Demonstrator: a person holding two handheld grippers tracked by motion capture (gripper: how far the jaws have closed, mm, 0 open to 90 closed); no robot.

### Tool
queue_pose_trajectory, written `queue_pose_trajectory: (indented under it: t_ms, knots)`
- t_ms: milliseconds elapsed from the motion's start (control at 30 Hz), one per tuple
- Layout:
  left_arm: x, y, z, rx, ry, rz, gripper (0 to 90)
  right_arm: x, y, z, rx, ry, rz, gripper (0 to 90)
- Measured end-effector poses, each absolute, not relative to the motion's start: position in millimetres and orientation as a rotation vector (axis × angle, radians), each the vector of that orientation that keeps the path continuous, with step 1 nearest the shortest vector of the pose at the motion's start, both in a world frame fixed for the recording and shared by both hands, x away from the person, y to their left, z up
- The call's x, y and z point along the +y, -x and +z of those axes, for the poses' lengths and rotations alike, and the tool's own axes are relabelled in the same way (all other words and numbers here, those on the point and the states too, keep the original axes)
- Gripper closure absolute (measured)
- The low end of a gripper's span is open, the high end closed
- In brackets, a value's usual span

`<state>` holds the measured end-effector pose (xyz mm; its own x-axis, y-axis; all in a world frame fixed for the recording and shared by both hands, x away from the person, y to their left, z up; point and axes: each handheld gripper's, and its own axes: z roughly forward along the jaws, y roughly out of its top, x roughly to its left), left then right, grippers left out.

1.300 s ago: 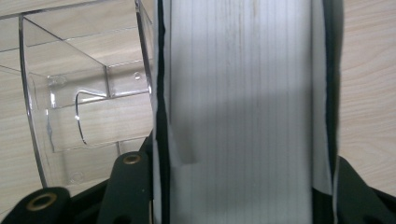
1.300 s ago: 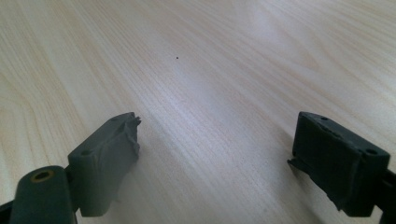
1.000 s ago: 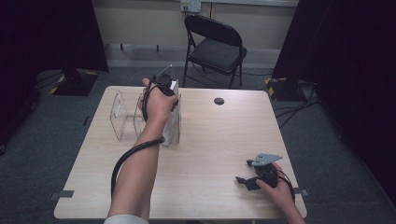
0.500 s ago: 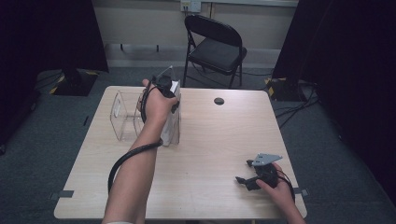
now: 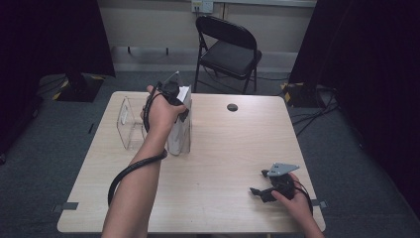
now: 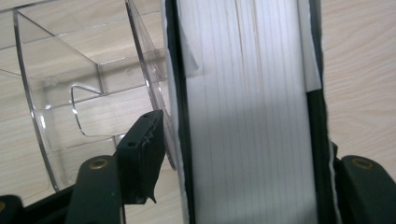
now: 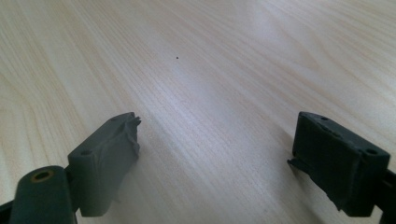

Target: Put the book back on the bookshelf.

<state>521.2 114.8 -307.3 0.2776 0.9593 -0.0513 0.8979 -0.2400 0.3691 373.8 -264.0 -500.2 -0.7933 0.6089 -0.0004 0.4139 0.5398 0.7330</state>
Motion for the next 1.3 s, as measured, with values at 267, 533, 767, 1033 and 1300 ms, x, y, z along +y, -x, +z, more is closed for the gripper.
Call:
queue_pose_trajectory:
  t_ms: [267,533,767,1033,1300]
  knots:
    - [118.1,-516.4,-307.1,1.657,-2.247,0.245,33.2,-264.0,-373.8,-500.2,2.524,-0.857,1.101,13.3]
    - [124.0,-509.6,-307.2,1.656,-2.223,0.232,29.4,-264.0,-373.8,-500.2,2.524,-0.857,1.101,13.3]
    - [128.4,-504.0,-304.9,1.623,-2.238,0.223,28.8,-264.0,-373.7,-500.2,2.523,-0.856,1.101,13.3]
    - [128.8,-495.3,-304.4,1.595,-2.251,0.202,28.4,-264.0,-373.8,-500.2,2.523,-0.856,1.101,13.3]
    - [132.4,-485.1,-308.3,1.587,-2.235,0.187,27.4,-263.9,-373.7,-500.2,2.523,-0.857,1.1,13.3]
